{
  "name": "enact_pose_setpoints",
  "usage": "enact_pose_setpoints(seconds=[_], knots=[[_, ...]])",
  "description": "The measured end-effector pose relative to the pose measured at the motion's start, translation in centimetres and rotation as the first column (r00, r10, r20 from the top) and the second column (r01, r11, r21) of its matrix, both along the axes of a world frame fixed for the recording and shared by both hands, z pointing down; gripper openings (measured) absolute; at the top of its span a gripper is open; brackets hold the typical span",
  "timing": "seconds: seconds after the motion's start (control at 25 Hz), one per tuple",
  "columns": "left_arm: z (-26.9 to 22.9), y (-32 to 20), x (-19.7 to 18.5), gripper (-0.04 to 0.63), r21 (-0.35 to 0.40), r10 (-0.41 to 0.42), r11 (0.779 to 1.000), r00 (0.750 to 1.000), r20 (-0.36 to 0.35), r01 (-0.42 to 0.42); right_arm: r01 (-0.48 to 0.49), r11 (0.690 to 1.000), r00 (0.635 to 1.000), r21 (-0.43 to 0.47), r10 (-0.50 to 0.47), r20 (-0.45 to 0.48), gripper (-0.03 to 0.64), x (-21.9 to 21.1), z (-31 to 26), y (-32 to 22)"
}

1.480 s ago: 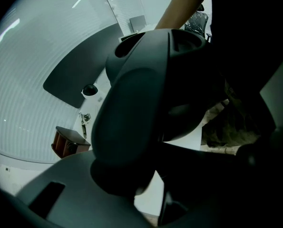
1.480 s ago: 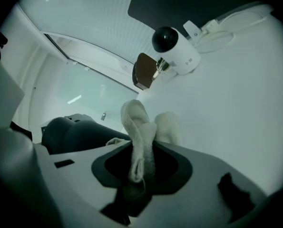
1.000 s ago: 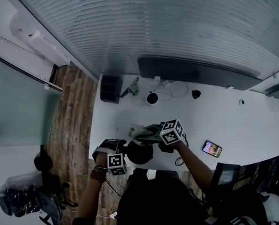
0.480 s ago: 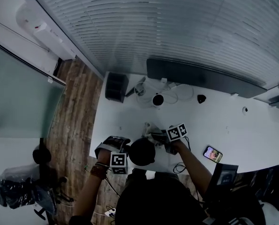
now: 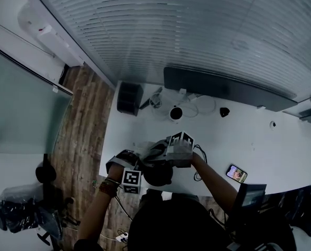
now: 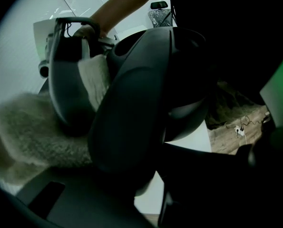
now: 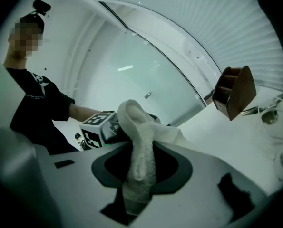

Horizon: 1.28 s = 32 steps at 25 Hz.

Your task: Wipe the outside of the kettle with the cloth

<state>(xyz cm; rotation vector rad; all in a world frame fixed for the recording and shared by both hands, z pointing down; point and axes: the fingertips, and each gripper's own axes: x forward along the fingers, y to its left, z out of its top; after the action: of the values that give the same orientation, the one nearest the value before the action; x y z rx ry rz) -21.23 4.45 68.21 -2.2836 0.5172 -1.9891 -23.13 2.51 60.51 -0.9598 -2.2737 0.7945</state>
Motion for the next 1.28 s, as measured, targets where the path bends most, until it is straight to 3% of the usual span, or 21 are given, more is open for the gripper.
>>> enact_pose_setpoints(seconds=[0.08,0.28,0.48,0.6,0.68,0.76,0.84,0.88,1.04,1.16,1.28], knots=[[-0.1,0.0,0.1,0.121,0.001,-0.002,1.0,1.0,-0.003,0.002,-0.017,1.0,0.998,-0.01,0.016,-0.059,0.1,-0.5,1.9,-0.4],[0.3,0.0,-0.3,0.121,0.005,0.004,1.0,1.0,0.014,-0.004,-0.167,0.966,0.968,-0.196,0.123,-0.22,0.1,-1.3,6.8,-2.4],[0.5,0.0,-0.3,0.124,0.008,-0.006,1.0,1.0,0.024,0.006,-0.302,0.952,0.866,-0.059,0.247,-0.435,0.1,0.6,15.6,-4.1],[0.5,0.0,-0.3,0.124,0.025,-0.004,1.0,1.0,0.026,0.003,-0.41,0.911,0.858,-0.048,0.367,-0.358,0.1,1.2,15.2,-5.5],[0.6,0.0,-0.3,0.129,0.047,-0.008,0.999,1.0,0.029,0.006,-0.519,0.851,0.839,-0.079,0.49,-0.235,0.101,1.6,12.9,-7.3],[0.6,0.0,-0.5,0.135,0.062,-0.022,0.998,0.999,0.033,0.02,-0.63,0.762,0.776,-0.149,0.613,-0.146,0.108,2.9,9.9,-9.7],[0.5,0.2,-0.7,0.14,0.071,-0.044,0.997,0.999,0.029,0.042,-0.691,0.703,0.722,-0.169,0.685,-0.098,0.114,4.7,7.9,-11.3],[0.4,0.4,-0.8,0.141,0.077,-0.061,0.995,0.998,0.02,0.059,-0.7,0.695,0.712,-0.161,0.697,-0.085,0.117,5.6,7.5,-11.5],[-0.4,1.0,-0.8,0.144,0.092,-0.152,0.984,0.988,-0.025,0.153,-0.686,0.714,0.727,-0.139,0.681,-0.086,0.121,8.6,7.7,-10.5],[-0.8,1.7,-1.4,0.144,0.105,-0.231,0.967,0.972,-0.042,0.234,-0.712,0.679,0.699,-0.18,0.711,-0.083,0.121,10.5,6.8,-10.5],[-1.4,2.2,-1.9,0.155,0.096,-0.312,0.942,0.944,-0.105,0.322,-0.733,0.634,0.662,-0.245,0.748,-0.048,0.12,12.4,4.8,-10.5]])
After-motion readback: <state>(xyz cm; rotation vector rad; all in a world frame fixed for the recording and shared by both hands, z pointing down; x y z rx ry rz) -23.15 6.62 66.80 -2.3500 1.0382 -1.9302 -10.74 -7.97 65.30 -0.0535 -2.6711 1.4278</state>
